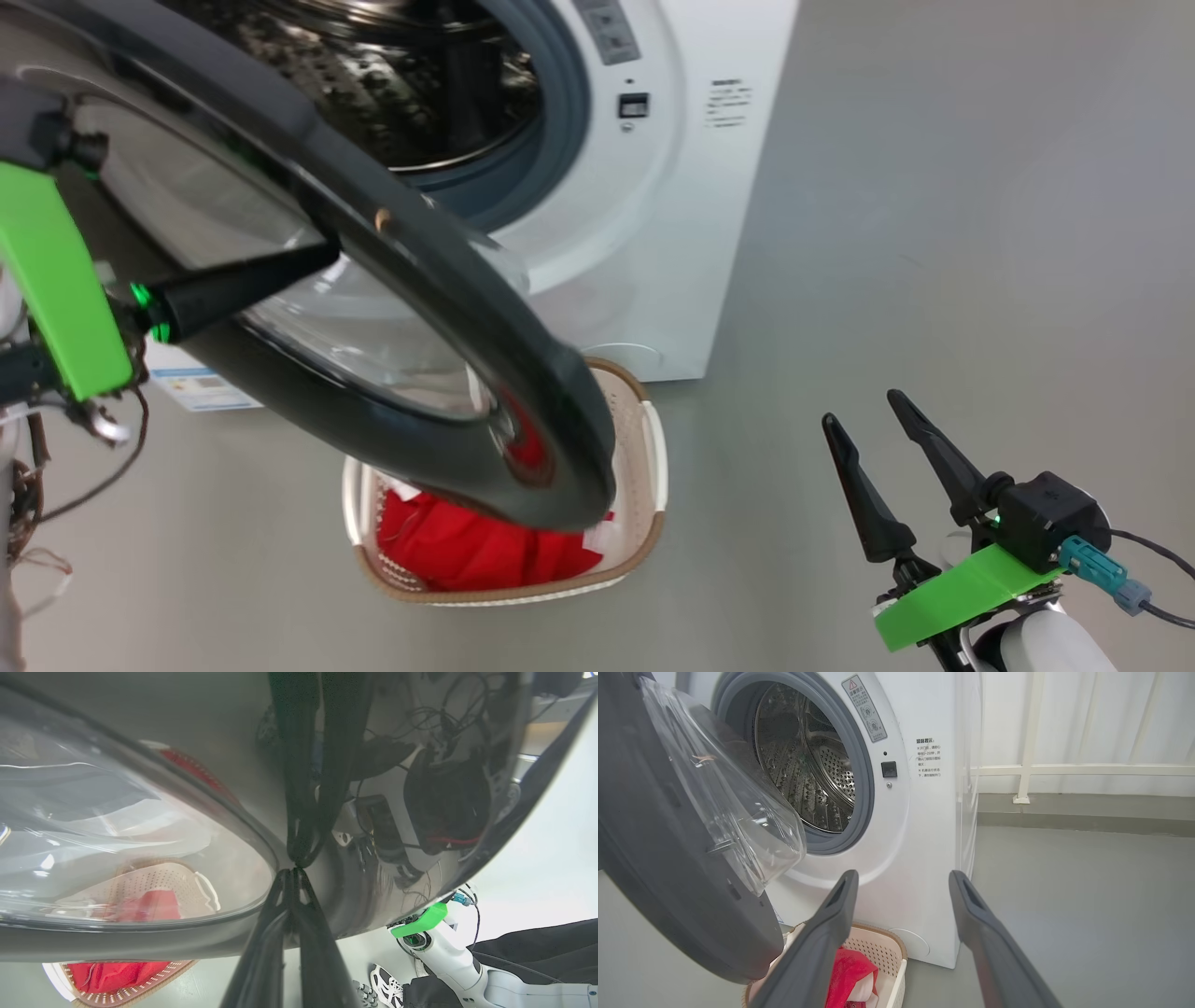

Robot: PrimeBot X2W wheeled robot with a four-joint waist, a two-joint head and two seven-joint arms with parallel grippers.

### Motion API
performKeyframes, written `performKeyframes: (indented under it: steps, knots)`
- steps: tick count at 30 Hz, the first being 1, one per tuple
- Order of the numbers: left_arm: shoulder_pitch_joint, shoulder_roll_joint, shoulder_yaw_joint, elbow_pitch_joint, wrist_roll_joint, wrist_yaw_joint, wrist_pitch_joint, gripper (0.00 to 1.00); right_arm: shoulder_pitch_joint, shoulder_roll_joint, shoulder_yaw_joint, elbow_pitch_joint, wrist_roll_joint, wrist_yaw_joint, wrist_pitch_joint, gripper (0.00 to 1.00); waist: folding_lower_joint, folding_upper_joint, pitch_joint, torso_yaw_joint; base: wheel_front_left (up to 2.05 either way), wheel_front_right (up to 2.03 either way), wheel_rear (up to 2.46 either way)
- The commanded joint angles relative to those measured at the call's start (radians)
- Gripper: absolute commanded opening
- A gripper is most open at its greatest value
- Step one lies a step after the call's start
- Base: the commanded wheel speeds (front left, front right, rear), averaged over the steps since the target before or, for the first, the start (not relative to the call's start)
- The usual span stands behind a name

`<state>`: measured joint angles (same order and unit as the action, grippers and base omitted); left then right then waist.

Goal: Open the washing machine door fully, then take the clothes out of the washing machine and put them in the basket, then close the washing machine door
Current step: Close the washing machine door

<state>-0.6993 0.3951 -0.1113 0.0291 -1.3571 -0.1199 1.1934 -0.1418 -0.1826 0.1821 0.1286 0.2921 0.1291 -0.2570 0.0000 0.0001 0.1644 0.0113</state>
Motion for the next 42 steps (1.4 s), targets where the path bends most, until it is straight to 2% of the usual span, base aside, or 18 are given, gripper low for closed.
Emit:
performKeyframes:
  steps: [1, 14, 28, 34, 42]
  knots:
    - [-0.070, 0.034, 0.033, -0.016, 0.017, -0.011, -0.030, 0.00, -0.018, 0.004, 0.021, -0.028, -0.011, 0.002, -0.005, 1.00, 0.0000, -0.0001, 0.014, -0.034, 0.00, 0.00, 0.00]
    - [-0.143, 0.042, 0.010, 0.073, 0.062, -0.011, -0.173, 0.00, -0.027, 0.023, 0.016, -0.031, -0.013, 0.002, -0.005, 1.00, 0.0000, -0.0001, 0.031, -0.107, 0.00, 0.00, 0.00]
    - [-0.215, 0.098, -0.009, 0.210, 0.095, -0.011, -0.335, 0.00, -0.027, 0.033, 0.004, -0.036, -0.014, 0.002, -0.005, 1.00, 0.0000, -0.0001, 0.044, -0.191, 0.00, 0.00, 0.00]
    - [-0.226, 0.113, -0.037, 0.239, 0.081, -0.011, -0.372, 0.00, -0.023, 0.036, -0.002, -0.038, -0.017, 0.002, -0.005, 1.00, 0.0000, -0.0001, 0.044, -0.196, 0.00, 0.00, 0.00]
    - [-0.171, 0.135, -0.079, 0.215, 0.052, -0.011, -0.415, 0.00, -0.018, 0.031, 0.001, -0.034, -0.018, 0.002, -0.005, 1.00, 0.0000, -0.0001, 0.026, -0.166, 0.00, 0.00, 0.00]
